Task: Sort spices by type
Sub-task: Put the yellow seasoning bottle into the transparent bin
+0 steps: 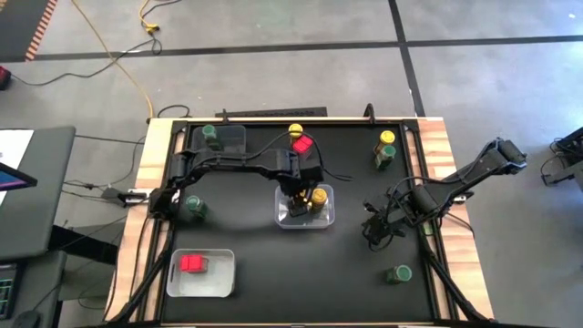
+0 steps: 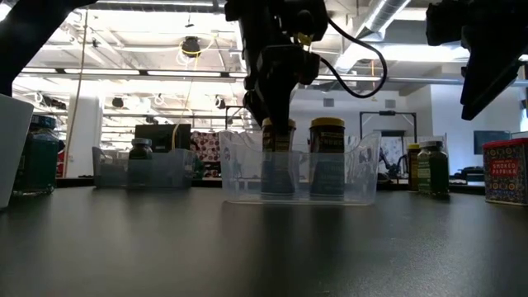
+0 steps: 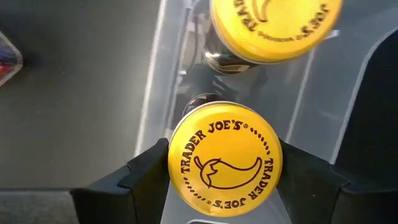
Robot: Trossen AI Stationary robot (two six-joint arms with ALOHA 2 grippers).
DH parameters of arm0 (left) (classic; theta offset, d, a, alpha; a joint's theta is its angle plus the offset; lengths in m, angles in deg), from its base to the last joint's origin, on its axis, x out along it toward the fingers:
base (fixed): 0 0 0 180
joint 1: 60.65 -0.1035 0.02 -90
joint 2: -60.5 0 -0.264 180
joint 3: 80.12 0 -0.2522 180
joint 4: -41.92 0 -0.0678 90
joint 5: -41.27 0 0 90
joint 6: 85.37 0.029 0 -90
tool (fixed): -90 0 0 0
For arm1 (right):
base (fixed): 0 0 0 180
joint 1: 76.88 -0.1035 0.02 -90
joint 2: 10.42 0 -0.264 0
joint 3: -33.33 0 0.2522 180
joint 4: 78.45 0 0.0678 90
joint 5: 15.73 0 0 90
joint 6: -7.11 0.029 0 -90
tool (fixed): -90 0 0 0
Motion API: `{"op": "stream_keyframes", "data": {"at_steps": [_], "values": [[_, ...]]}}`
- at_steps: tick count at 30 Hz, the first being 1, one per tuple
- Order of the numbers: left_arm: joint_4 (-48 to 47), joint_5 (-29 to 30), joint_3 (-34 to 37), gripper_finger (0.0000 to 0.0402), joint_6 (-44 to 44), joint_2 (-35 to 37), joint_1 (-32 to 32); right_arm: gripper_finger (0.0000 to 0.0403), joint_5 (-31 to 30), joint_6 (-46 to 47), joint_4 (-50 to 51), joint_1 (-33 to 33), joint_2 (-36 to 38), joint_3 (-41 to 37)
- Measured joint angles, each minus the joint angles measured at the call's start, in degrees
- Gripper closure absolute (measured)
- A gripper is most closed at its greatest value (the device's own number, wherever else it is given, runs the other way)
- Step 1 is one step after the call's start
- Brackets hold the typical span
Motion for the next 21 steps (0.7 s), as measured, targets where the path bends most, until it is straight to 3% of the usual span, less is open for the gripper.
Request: {"op": "stream_keyframes", "data": {"at_steps": [8,21], "values": [[0.0,-0.31,0.0,0.0148,-0.96,-0.04,0.13,0.0085,0.0,-0.02,0.0,-0.01,0.0,0.0],[0.02,-0.11,0.0,0.0101,0.15,-0.11,0.02,0.0085,0.0,-0.19,0.0,-0.01,0.0,0.0]]}}
